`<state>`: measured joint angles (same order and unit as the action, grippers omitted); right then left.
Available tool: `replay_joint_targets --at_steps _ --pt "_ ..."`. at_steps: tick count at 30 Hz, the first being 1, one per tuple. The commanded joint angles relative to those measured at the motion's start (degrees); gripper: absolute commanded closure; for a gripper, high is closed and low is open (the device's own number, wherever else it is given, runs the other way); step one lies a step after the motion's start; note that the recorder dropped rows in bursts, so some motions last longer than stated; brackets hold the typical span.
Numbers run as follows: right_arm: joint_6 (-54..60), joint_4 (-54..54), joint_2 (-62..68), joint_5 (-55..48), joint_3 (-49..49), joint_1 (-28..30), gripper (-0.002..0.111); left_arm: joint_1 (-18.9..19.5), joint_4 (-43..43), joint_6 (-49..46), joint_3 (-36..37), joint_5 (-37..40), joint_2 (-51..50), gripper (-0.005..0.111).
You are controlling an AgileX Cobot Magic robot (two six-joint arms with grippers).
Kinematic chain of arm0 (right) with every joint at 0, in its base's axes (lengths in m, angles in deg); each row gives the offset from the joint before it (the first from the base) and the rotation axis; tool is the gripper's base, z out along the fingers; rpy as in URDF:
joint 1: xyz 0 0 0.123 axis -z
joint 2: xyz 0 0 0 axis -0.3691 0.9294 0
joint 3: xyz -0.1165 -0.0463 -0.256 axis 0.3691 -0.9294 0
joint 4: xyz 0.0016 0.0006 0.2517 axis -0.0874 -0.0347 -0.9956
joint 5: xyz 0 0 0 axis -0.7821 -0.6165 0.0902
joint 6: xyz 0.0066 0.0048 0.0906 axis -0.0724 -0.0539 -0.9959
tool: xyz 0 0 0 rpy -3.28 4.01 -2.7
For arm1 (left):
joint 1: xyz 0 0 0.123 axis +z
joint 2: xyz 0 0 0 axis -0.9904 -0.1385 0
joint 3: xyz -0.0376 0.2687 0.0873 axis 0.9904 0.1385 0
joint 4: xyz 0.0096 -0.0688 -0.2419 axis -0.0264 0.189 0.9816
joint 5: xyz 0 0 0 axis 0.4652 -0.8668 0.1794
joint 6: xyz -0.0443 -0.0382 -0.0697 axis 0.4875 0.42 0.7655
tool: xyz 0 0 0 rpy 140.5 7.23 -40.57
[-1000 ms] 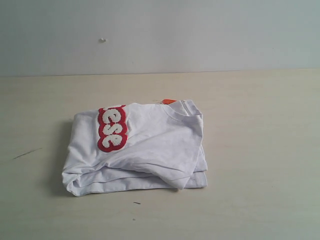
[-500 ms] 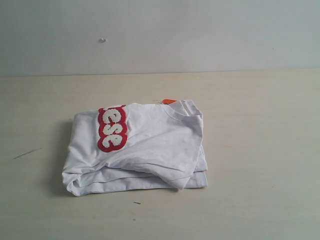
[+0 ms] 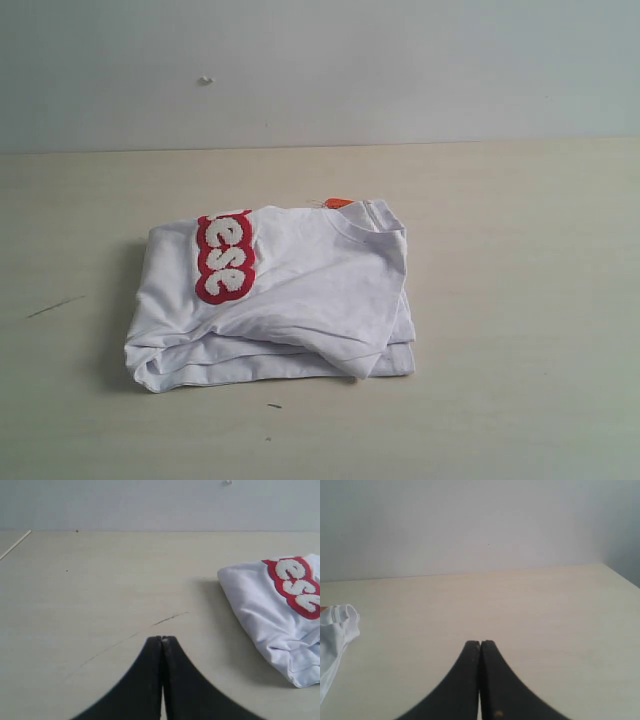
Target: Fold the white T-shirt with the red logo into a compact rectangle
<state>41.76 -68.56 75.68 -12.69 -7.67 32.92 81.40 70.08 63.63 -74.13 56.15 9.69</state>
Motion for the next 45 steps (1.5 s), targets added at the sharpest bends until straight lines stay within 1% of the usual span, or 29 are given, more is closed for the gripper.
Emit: replay_joint_targets --at_steps 1,8,14,20,24,28,34,45 --pt "0.29 1.94 -0.24 -1.94 -0.24 0.45 0.108 0.15 0.77 -0.05 0.18 -0.72 0.35 0.104" --pt "0.53 2.06 -0.24 -3.91 -0.24 0.45 0.108 0.15 0.77 -0.05 0.18 -0.72 0.35 0.104" --pt "3.33 2.24 -0.24 -3.94 -0.24 0.45 0.108 0.15 0.77 -0.05 0.18 -0.72 0.35 0.104" --pt "12.66 -4.92 -0.24 -4.03 -0.24 0.45 0.108 0.15 0.77 -0.05 0.18 -0.72 0.35 0.104" --pt "11.60 -4.92 -0.24 -4.03 -0.24 0.45 0.108 0.15 0.77 -0.05 0.18 -0.72 0.35 0.104" --pt "5.61 -4.92 -0.24 -4.03 -0.24 0.45 0.108 0.15 0.77 -0.05 0.18 -0.72 0.35 0.104" --pt "8.44 -4.92 -0.24 -4.60 -0.24 0.45 0.108 0.15 0.77 -0.05 0.18 -0.72 0.35 0.104" --pt "8.44 -4.92 -0.24 -4.60 -0.24 0.45 0.108 0.15 0.77 -0.05 0.18 -0.72 0.35 0.104"
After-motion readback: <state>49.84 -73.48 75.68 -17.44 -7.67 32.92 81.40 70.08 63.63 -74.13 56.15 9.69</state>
